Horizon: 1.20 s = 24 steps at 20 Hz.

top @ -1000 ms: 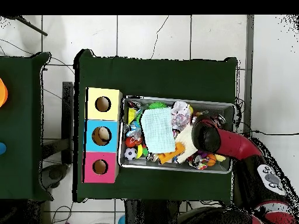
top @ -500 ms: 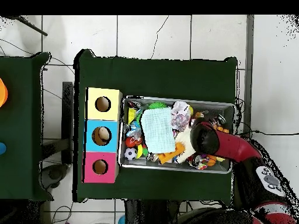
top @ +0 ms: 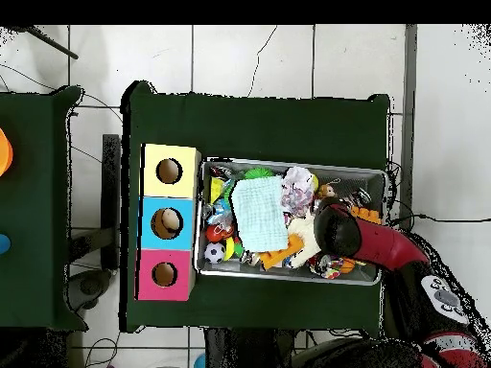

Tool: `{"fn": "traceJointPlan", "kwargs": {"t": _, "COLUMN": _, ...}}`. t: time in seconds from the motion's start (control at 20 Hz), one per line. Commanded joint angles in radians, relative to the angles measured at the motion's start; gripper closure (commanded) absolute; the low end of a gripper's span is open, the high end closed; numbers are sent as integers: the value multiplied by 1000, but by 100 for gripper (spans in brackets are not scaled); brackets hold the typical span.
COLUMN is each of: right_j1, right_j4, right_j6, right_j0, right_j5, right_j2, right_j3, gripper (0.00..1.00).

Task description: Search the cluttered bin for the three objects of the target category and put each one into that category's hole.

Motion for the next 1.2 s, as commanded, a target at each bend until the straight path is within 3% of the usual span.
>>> {"fn": "traceJointPlan", "kwargs": {"t": 0.05, "right_j1": 70, "right_j4": -75, "right_j6": 27, "right_j0": -39, "right_j5": 19, "right_j2": 77, "right_j3": 45, "gripper": 0}}
{"fn": "traceJointPlan", "kwargs": {"t": 0.5, "right_j1": 85, "right_j4": -114, "right_j6": -4, "right_j0": -80, "right_j5": 22, "right_j2": 107, "right_j3": 31, "gripper": 0}}
{"fn": "traceJointPlan", "kwargs": {"t": 1.2, "right_j1": 129, "right_j4": -138, "right_j6": 28, "right_j0": -75, "right_j5": -26, "right_j2": 93, "right_j3": 1, "gripper": 0}}
